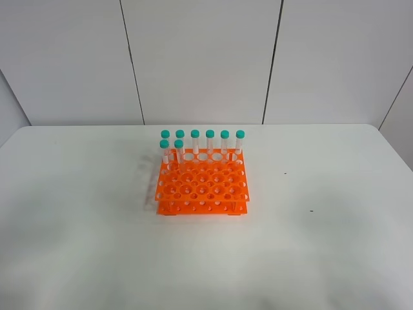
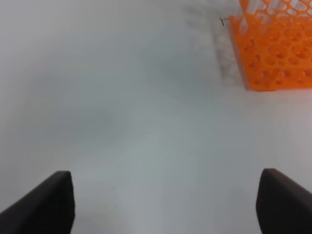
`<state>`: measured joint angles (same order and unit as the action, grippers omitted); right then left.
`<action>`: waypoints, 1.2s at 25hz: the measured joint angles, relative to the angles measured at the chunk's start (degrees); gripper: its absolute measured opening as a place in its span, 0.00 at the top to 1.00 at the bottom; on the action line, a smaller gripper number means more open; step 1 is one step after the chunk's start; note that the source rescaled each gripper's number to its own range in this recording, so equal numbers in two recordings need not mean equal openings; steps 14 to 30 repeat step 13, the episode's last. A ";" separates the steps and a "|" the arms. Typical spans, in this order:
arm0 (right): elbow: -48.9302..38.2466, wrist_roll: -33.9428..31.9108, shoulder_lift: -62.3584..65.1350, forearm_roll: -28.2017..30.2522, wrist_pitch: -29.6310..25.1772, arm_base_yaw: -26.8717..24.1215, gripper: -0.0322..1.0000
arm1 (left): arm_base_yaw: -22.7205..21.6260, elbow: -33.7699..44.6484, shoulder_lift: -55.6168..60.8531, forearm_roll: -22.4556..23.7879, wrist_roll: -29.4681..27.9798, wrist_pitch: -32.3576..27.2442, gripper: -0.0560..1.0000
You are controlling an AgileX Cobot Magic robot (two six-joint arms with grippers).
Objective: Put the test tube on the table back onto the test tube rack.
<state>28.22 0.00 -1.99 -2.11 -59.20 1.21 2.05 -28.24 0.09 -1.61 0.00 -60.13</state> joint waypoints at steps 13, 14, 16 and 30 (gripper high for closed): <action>0.00 0.00 0.00 0.00 0.02 0.00 0.00 | -0.73 0.00 0.00 0.00 0.00 0.00 0.08; 0.00 0.00 0.00 0.00 0.02 0.00 0.00 | -0.73 0.00 0.00 0.00 0.00 0.00 0.08; 0.00 0.00 0.00 0.00 0.02 0.00 0.00 | -0.73 0.00 0.00 0.00 0.00 0.00 0.08; 0.00 0.00 0.00 0.00 0.02 0.00 0.00 | -0.73 0.00 0.00 0.00 0.00 0.00 0.08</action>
